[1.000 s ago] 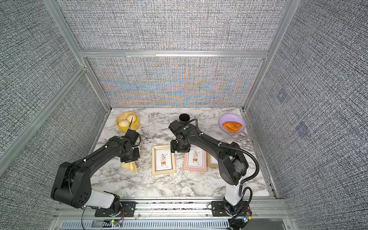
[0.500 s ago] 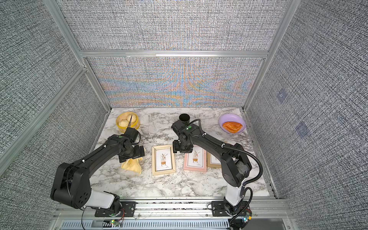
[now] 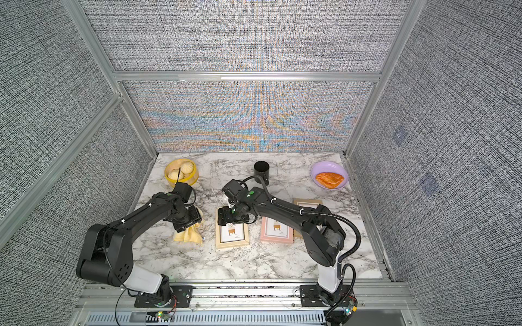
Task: Wipe the picture frame with a cloth
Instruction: Place the cleaning item at the center of the board.
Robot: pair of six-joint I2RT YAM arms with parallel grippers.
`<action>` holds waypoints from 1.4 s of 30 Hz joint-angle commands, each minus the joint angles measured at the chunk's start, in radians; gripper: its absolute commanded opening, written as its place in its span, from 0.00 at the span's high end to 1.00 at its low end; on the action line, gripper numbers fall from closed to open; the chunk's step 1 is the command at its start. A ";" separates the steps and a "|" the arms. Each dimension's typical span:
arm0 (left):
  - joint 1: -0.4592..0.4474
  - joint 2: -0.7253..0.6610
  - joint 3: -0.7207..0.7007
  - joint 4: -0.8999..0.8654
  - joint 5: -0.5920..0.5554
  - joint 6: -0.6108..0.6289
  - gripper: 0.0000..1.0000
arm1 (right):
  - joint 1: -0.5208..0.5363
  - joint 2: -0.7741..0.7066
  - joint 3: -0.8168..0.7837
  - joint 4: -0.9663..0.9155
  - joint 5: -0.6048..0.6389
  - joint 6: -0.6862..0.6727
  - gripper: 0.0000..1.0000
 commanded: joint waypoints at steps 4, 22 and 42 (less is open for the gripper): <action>0.019 0.075 0.052 0.058 0.065 -0.086 0.50 | 0.055 0.075 0.017 0.279 -0.078 -0.004 0.22; 0.036 0.020 0.033 0.007 0.149 -0.170 0.50 | 0.107 0.326 0.163 0.452 0.016 0.042 0.34; 0.178 -0.126 0.081 -0.149 0.139 -0.102 0.17 | 0.124 0.397 0.196 0.417 0.052 0.090 1.00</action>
